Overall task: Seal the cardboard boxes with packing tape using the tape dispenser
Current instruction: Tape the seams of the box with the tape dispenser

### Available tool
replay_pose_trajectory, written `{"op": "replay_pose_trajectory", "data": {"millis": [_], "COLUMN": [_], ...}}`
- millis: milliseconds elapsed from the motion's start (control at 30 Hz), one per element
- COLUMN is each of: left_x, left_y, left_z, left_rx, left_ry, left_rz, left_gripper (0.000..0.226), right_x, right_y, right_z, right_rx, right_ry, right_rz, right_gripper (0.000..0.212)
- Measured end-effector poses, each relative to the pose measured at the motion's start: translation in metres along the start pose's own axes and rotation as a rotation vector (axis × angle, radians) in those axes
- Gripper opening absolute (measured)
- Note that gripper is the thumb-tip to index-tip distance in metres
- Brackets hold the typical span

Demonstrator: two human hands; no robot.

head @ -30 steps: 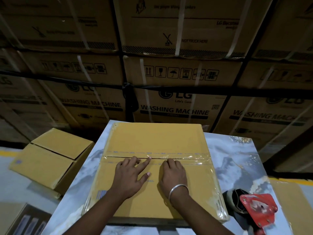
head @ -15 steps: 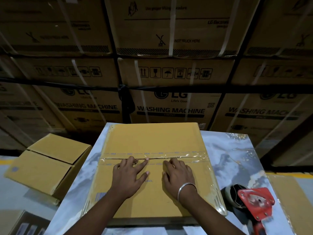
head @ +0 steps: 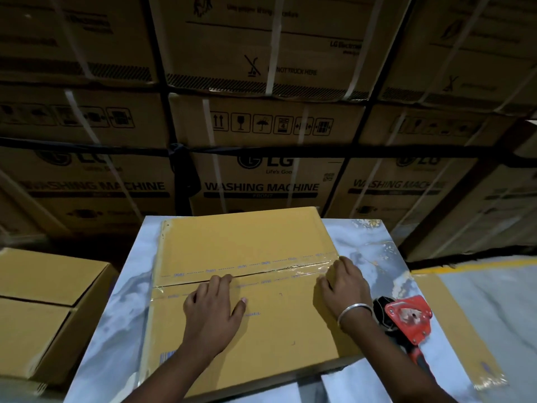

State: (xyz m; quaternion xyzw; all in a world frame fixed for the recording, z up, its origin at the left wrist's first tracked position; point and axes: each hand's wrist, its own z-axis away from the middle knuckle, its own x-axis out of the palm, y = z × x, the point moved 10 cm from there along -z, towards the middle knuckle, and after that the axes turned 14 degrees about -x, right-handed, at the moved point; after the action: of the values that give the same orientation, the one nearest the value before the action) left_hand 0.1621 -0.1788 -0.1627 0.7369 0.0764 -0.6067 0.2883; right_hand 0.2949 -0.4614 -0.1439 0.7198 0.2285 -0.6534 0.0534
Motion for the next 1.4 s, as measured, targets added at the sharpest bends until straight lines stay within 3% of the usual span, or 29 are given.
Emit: {"op": "replay_pose_trajectory", "data": {"millis": [200,367,500,600,700,767,867,967,1067,1233,1333,1400], "left_x": [-0.002,0.007,0.003,-0.027,-0.051,-0.048,-0.027,-0.017,-0.012,0.008,0.013,0.006], "left_y": [0.006,0.002,0.000,-0.014,-0.060,-0.103,-0.144,-0.155,-0.154,-0.155,-0.162,-0.167], "left_z": [0.000,-0.001,-0.005,-0.011,-0.010,-0.009,-0.010,-0.011,-0.019,-0.028,-0.030,-0.031], "left_rx": [0.048,0.086,0.066,0.007,-0.116,-0.240,-0.361,-0.463,-0.499,-0.664,-0.630,-0.588], "left_ry": [-0.056,-0.152,-0.273,-0.241,-0.103,-0.091,-0.205,-0.323,-0.389,-0.575,-0.517,-0.435], "left_rz": [-0.029,-0.044,0.018,0.148,0.244,0.327,0.454,0.776,0.990,1.667,1.676,1.579], "left_gripper": [0.057,0.064,0.064,0.053,0.057,0.069,0.081,0.073,0.063,0.046,0.044,0.039], "right_x": [0.042,0.057,0.074,0.085,0.088,0.089,0.091,0.092,0.092,0.086,0.083,0.083], "right_y": [-0.029,-0.080,-0.150,-0.194,-0.205,-0.206,-0.206,-0.206,-0.209,-0.214,-0.234,-0.261], "right_z": [-0.011,-0.003,0.009,0.022,0.028,0.027,0.026,0.025,0.017,0.007,0.015,0.028], "right_rx": [0.002,0.122,0.021,-0.077,-0.082,-0.080,-0.070,-0.056,-0.060,-0.088,-0.163,-0.238], "right_ry": [-0.337,-0.370,-0.399,-0.405,-0.411,-0.418,-0.420,-0.429,-0.423,-0.382,-0.365,-0.376], "right_rz": [0.024,0.004,-0.024,-0.031,-0.012,0.018,0.038,0.065,0.079,0.074,0.045,0.004], "right_gripper": [0.084,0.104,0.107,0.125,0.123,0.122,0.120,0.116,0.099,0.092,0.086,0.105]}}
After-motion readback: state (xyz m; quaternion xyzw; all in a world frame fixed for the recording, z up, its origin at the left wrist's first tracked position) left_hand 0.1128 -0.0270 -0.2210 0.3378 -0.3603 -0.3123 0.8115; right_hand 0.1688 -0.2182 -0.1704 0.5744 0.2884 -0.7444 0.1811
